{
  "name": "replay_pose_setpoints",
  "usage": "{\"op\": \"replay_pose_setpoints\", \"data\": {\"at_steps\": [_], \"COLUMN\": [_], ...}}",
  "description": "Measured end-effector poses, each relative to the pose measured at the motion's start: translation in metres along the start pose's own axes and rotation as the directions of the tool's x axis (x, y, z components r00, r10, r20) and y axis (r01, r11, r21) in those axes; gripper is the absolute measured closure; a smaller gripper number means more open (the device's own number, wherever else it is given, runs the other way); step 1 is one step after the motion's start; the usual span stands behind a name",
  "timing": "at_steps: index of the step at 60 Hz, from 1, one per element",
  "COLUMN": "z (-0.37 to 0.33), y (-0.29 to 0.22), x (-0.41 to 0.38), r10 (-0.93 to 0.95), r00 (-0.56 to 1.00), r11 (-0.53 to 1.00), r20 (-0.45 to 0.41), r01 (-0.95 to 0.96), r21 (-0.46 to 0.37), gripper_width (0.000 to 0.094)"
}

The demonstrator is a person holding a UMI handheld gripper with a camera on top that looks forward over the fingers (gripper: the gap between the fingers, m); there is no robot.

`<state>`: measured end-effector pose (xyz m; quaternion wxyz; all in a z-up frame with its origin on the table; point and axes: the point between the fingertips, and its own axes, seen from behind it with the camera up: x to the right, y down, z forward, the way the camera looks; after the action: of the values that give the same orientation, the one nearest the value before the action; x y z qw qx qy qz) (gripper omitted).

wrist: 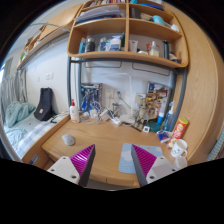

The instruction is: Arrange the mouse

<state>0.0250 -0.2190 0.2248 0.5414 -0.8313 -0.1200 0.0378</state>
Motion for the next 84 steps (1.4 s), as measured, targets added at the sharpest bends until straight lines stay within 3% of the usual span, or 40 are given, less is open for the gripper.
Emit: {"op": "replay_pose_setpoints", "data": {"at_steps": [15,28,51,70,84], "z": [0.064,0.128,0.255,0.307,0.348], "y": [0.089,0.131,0.122,0.105,0.090], "x": [-0.113,-0.218,-0.292,-0.264,-0.231], "r10": [-0.016,0.021,0.138,0.161,0.159], "r00": [0.994,0.994,0.989,0.967,0.953], "r11": [0.985,0.956,0.919,0.895,0.890], "r20": [0.106,0.105,-0.052,-0.198,-0.259], "r01": [0.034,0.010,-0.147,-0.227,-0.252], "r21": [-0.168,-0.292,-0.366,-0.383,-0.381], "gripper_width": [0.0225,0.0215,0.0219,0.0218,0.0229]}}
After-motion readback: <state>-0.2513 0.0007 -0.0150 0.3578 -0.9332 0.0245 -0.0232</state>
